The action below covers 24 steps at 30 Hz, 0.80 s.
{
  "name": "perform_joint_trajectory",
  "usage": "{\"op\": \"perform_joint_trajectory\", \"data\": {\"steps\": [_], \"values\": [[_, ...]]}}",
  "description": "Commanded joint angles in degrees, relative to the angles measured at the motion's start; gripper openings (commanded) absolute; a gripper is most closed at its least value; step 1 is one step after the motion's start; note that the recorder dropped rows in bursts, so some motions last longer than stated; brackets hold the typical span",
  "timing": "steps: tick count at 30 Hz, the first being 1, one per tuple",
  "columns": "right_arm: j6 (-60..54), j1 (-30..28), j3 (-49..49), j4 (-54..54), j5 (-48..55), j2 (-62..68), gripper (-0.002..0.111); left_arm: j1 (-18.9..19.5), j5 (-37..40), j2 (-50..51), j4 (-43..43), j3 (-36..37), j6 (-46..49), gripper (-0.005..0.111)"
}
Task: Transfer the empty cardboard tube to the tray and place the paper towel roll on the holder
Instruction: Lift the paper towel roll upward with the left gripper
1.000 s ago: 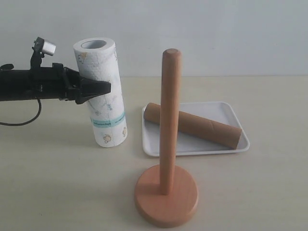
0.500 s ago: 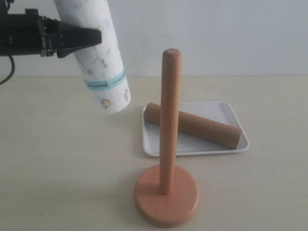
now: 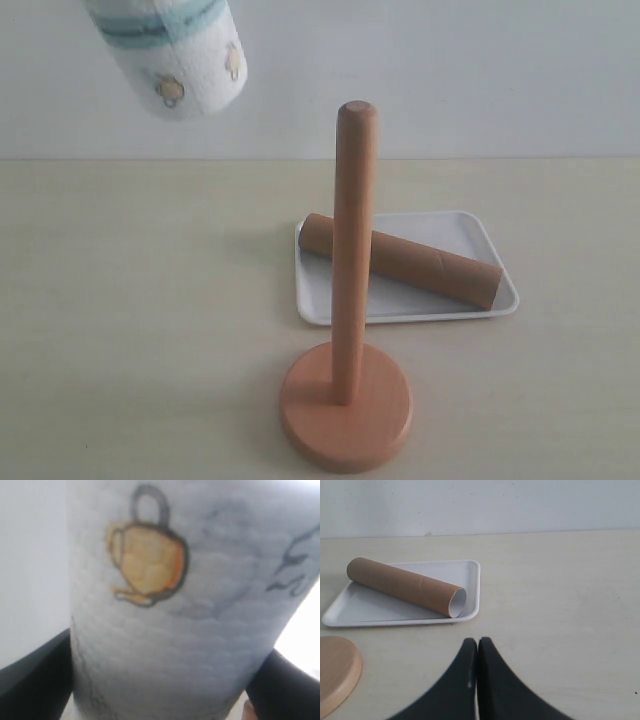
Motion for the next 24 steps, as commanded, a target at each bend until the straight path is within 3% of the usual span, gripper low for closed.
{"op": "perform_joint_trajectory", "data": {"steps": [1,9,24], "values": [[-0.18,-0.13,-0.03,-0.44,-0.46,-0.31,0.0,0.0,-5.68,-9.54,-2.63,-0.27,-2.9,0.004],[-0.18,-0.13,-0.03,-0.44,-0.46,-0.31,0.0,0.0,-8.01,-18.02,-9.02,-0.27,-5.45,0.004],[-0.18,-0.13,-0.03,-0.44,-0.46,-0.31,0.0,-0.06,5.06,-12.14,-9.02,-5.91,-13.45,0.004]]}}
